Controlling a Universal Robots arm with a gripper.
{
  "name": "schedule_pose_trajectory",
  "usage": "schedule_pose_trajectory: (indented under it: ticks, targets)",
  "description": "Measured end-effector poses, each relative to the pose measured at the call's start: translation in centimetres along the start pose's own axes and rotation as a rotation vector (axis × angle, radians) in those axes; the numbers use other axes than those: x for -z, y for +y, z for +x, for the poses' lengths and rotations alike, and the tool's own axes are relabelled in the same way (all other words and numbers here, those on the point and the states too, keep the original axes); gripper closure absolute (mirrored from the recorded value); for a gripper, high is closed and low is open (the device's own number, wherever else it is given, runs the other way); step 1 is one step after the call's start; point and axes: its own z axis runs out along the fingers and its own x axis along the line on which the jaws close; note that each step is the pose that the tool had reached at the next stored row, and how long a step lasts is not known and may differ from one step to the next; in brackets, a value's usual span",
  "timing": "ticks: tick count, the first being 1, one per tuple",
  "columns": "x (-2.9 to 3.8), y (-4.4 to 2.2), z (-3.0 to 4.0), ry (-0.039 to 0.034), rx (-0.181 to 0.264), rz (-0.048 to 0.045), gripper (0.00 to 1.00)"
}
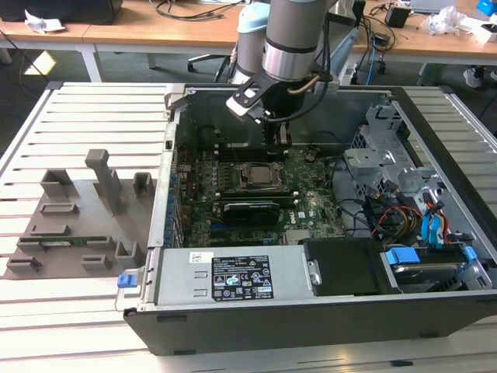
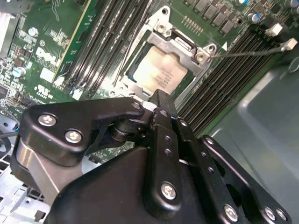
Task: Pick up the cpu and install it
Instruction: 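Close the cpu cover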
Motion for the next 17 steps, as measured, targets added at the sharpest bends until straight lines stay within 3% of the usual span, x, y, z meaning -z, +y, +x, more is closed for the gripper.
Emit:
schedule_pose_trajectory:
  ticks: [10,17]
  targets:
    - [-0.36,-1.68,0.14,0.0000,0.000,0.0000,0.89]
    - [-0.56,-2.30,0.20,0.0001,0.000,-0.0002,0.89]
